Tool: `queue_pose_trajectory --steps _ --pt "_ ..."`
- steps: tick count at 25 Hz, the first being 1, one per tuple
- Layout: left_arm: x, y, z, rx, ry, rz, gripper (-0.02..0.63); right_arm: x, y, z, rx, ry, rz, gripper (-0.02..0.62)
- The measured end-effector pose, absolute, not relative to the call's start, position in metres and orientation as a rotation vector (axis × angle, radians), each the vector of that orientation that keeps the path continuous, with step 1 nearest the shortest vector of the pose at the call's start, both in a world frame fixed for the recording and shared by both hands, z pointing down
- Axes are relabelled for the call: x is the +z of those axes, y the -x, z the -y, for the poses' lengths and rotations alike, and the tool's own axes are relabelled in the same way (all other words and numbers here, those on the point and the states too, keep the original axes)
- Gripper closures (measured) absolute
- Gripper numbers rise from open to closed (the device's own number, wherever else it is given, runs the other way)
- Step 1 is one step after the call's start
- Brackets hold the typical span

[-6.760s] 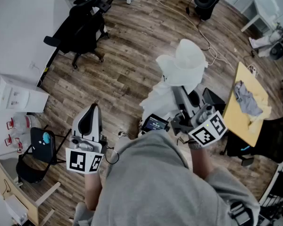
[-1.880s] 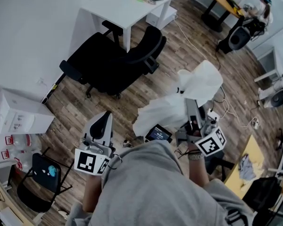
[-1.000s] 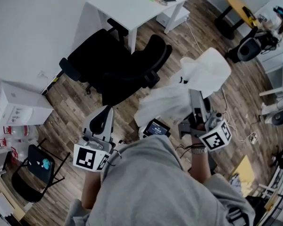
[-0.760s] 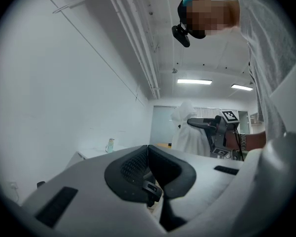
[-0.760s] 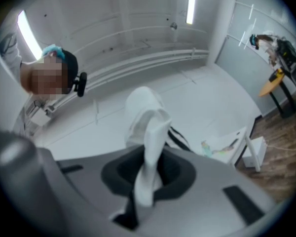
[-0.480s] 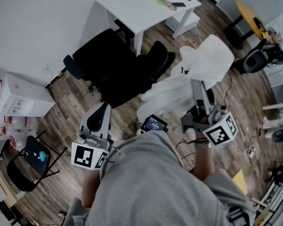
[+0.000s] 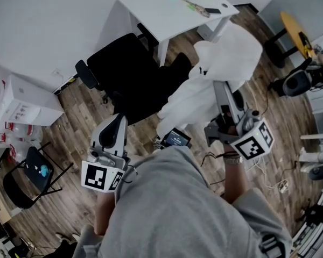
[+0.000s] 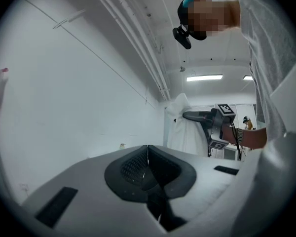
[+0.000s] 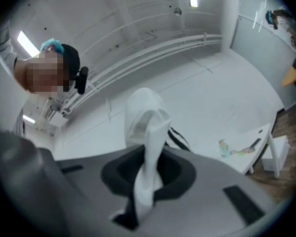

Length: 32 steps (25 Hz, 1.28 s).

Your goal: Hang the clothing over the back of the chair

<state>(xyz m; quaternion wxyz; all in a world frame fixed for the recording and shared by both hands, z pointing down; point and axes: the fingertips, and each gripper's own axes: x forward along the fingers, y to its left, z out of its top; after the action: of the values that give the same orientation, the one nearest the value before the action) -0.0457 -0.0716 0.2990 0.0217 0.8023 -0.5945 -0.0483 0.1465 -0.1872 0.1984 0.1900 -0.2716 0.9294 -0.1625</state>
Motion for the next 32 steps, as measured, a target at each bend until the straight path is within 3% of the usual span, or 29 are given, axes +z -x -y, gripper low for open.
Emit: queue_pose_trajectory --steps 32 --pt "0.307 0.088 0.126 -0.127 -2.446 1.860 0.571 0.208 -0.050 0.253 -0.523 0.654 -2.746 0.545"
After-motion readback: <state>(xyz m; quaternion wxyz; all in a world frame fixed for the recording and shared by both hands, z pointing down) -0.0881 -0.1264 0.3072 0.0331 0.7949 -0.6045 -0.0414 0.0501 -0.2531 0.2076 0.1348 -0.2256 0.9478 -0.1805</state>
